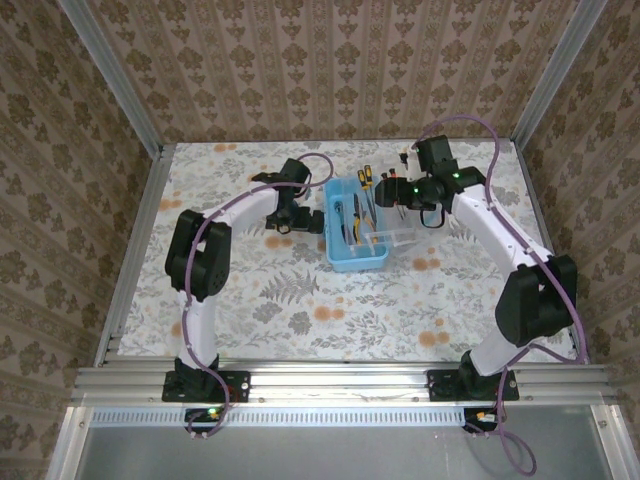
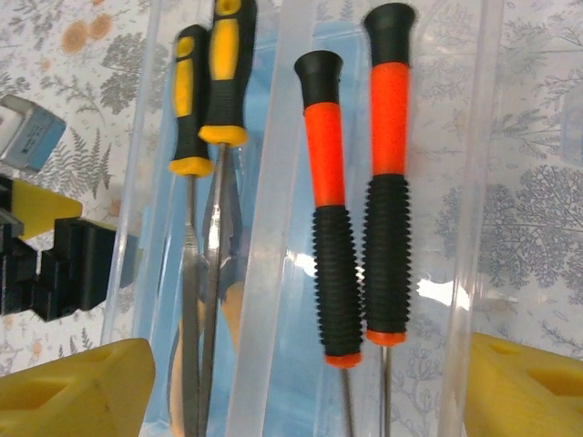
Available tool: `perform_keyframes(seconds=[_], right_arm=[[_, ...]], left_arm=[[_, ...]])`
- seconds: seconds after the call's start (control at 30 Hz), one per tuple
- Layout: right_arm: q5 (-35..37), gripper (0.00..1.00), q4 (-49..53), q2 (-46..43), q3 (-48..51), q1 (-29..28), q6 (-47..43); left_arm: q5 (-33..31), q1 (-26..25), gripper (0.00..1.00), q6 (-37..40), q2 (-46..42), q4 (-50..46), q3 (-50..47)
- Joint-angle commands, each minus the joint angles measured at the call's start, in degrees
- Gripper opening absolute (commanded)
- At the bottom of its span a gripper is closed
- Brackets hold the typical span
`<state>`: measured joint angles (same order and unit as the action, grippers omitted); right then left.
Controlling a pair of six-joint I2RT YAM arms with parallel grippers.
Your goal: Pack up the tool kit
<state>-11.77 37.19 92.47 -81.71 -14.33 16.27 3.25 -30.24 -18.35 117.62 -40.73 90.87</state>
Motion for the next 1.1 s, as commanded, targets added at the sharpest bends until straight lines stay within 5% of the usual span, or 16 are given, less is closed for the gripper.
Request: perform_keyframes(seconds=[0.0,0.1,0.43,1.07], right_arm=[[-3.17,0.89,-0.65,0.87,-2.31,-3.07,0.24],[-0.55,1.00,-0.18,1.13,-2.09,-3.01,0.24],[5.84,1.00,-1.68,3.50,-1.96,-5.21,1.57],[32.78,1.00,1.16,10.47,-7.78,-13.88,1.90]], left_arm=[[3.09,-1.37,1.00,-0.28,1.59,2.59,1.39],[3.18,-1.38,1.00,-0.28,1.56,2.70,1.43],[3.41,-1.42,1.00,-0.15,1.73,2.59,2.00],[4.05,-1.99,1.00,0.02,2.99,1.84,4.06]])
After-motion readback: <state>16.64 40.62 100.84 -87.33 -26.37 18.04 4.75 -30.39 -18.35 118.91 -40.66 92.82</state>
